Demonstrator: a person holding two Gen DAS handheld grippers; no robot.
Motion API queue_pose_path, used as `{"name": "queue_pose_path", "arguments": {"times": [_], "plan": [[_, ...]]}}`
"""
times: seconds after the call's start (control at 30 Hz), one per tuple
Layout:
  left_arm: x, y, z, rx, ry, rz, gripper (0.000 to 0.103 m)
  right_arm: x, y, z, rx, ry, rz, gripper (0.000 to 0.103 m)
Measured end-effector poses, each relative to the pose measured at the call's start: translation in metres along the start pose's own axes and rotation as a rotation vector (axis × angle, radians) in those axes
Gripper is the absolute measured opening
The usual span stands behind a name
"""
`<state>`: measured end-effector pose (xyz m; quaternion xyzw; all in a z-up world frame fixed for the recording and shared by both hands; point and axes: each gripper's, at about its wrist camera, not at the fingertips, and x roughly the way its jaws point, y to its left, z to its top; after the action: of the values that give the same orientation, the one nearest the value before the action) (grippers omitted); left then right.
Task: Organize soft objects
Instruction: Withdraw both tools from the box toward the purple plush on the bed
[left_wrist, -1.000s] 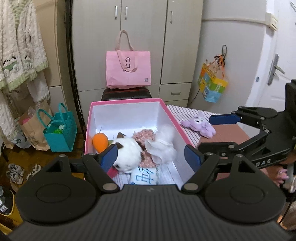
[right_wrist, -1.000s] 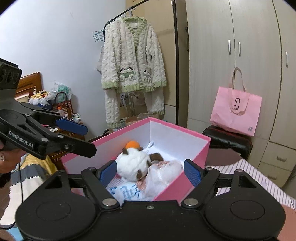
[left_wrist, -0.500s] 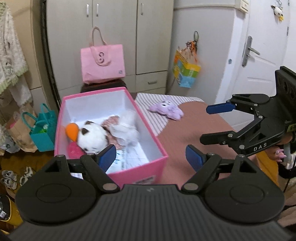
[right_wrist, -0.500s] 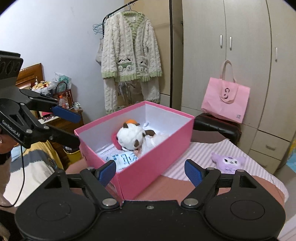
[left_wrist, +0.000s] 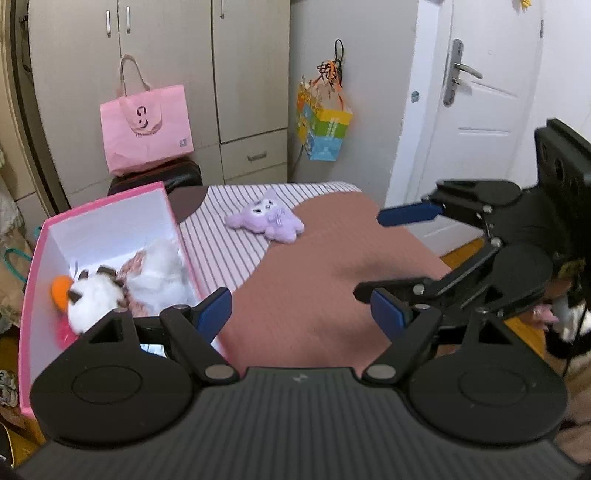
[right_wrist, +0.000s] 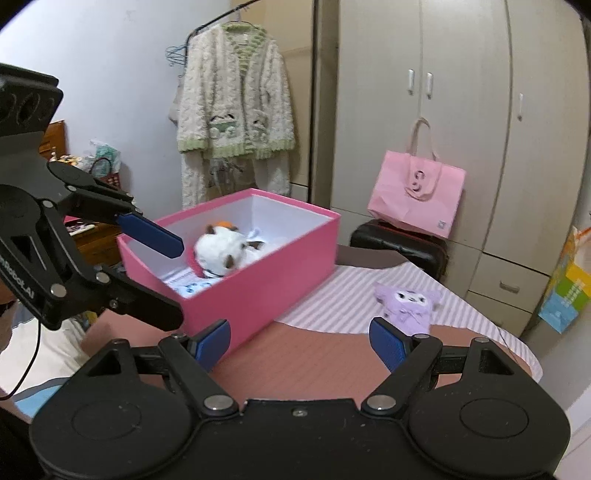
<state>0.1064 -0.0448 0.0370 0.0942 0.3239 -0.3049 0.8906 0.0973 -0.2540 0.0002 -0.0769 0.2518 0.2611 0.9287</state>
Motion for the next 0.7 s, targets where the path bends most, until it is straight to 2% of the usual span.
{"name": "queue_pose_path", "arguments": {"times": [0.13, 0.27, 0.43, 0.6, 0.7], "plan": [[0.03, -0.005, 0.012, -0.028, 0.022, 0.008, 0.082, 0.012, -0.027, -0.011, 0.047, 0.009, -0.041, 0.086], [0.055, -0.008, 0.023, -0.046, -0.01, 0.06, 0.082, 0.024, -0.047, -0.024, 0.057, 0.011, -0.067, 0.086], [0.081, -0.008, 0.028, -0.112, -0.105, 0.13, 0.081, 0.045, -0.068, -0.041, 0.004, -0.03, -0.049, 0.086], [0.117, -0.005, 0.032, -0.178, -0.091, 0.119, 0.08, 0.073, -0.081, -0.047, -0.008, 0.005, -0.033, 0.086], [0.14, -0.011, 0.03, -0.198, -0.113, 0.184, 0.079, 0.091, -0.097, -0.048, 0.008, 0.016, 0.016, 0.086]]}}
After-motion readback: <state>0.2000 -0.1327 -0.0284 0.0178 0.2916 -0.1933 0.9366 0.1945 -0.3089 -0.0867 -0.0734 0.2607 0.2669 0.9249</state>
